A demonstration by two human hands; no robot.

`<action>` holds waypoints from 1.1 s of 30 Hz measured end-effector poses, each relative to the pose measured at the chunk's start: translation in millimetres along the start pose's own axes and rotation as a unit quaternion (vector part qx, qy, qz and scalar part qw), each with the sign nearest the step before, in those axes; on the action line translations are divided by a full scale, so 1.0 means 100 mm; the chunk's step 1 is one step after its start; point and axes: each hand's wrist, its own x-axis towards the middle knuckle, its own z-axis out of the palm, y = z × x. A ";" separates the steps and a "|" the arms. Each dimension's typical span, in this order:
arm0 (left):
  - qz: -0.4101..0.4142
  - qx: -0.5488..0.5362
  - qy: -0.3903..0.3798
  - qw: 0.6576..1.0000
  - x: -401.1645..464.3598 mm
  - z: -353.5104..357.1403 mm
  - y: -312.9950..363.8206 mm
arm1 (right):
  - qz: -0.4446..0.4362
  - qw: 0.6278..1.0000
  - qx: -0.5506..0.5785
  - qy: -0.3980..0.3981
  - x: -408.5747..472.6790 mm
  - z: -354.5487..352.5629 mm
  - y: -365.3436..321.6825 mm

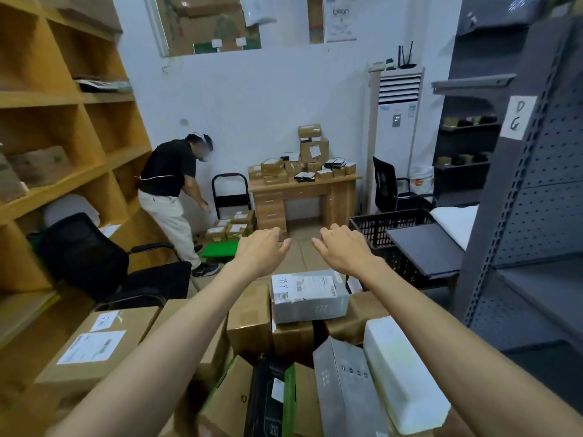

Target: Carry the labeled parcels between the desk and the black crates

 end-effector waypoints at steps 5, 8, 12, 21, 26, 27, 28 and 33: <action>-0.010 -0.004 -0.025 1.000 0.48 0.42 -0.05 | 0.013 0.999 0.017 -0.029 0.47 0.41 0.34; -0.027 -0.004 -0.039 0.999 0.63 0.66 -0.17 | 0.014 0.998 0.019 -0.057 0.58 0.73 0.46; -0.053 -0.037 -0.059 0.996 0.78 1.01 -0.35 | 0.035 0.995 0.033 -0.089 0.67 1.12 0.56; -0.035 -0.070 -0.176 0.981 0.90 1.80 -0.55 | 0.117 0.975 0.071 -0.173 0.57 1.87 0.54; -0.031 -0.074 -0.224 0.971 1.07 2.09 -0.68 | 0.151 0.962 0.099 -0.203 0.45 2.11 0.44; -0.031 -0.074 -0.234 0.969 1.11 2.14 -0.72 | 0.158 0.960 0.102 -0.207 0.44 2.14 0.42; -0.031 -0.073 -0.244 0.966 1.13 2.19 -0.74 | 0.162 0.959 0.103 -0.207 0.43 2.17 0.41; -0.029 -0.073 -0.284 0.956 1.18 2.41 -0.89 | 0.202 0.953 0.130 -0.187 0.45 2.25 0.39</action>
